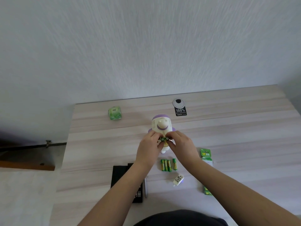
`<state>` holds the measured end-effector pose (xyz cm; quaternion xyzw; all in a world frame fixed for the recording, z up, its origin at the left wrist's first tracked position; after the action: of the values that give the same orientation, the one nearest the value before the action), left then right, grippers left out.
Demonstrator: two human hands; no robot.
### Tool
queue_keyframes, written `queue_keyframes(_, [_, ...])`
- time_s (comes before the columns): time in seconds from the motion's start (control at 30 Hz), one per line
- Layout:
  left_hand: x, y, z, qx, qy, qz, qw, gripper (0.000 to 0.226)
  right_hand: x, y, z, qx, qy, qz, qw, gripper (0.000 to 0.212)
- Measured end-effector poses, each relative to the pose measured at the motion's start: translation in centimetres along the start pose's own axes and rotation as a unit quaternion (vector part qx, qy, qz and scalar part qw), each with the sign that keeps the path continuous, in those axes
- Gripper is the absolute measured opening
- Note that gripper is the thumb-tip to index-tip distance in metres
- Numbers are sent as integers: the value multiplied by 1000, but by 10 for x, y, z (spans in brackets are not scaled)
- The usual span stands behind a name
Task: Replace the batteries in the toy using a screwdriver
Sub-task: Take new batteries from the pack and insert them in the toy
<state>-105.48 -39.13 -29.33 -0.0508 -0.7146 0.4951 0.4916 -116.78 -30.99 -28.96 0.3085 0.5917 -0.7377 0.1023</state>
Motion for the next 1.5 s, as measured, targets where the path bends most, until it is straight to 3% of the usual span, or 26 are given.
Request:
queue_keyframes(0.2, [-7,5,1,-12,-17,-2,1000,18,3,4,2,-9,23,4,1000,17])
queue_keyframes(0.4, [-11,4,-11,-3,-20,-7,1000,26,3,4,-5,-7,19,7,1000,26])
queue_keyframes(0.6, [-17,6,-28,-4,-20,-19,1000,25,15,1,-27,-12,61,16,998,18])
queue_keyframes(0.83, [-10,12,-47,-15,34,-12,999,11,39,-12,-70,-25,189,20,982,16])
queue_keyframes(1.07, [4,45,-67,-88,87,-41,991,26,63,-9,-133,-46,343,42,937,20])
queue_keyframes(1.37, [33,94,-79,-160,129,-30,978,17,97,-20,-198,-11,411,127,903,14])
queue_keyframes(1.5, [52,118,-82,-183,113,-11,977,12,126,-23,-206,-31,426,155,891,17])
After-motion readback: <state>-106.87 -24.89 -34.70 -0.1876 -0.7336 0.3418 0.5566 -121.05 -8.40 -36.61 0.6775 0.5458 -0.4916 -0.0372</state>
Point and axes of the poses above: each hand's wrist, its own z-axis towards the middle knuckle, its own y-axis out of the palm, x = y × z, the point moved 3 cm from there along z, towards the middle knuckle, and after that the axes turned 8 degrees about -x, right-handed, at the moved point
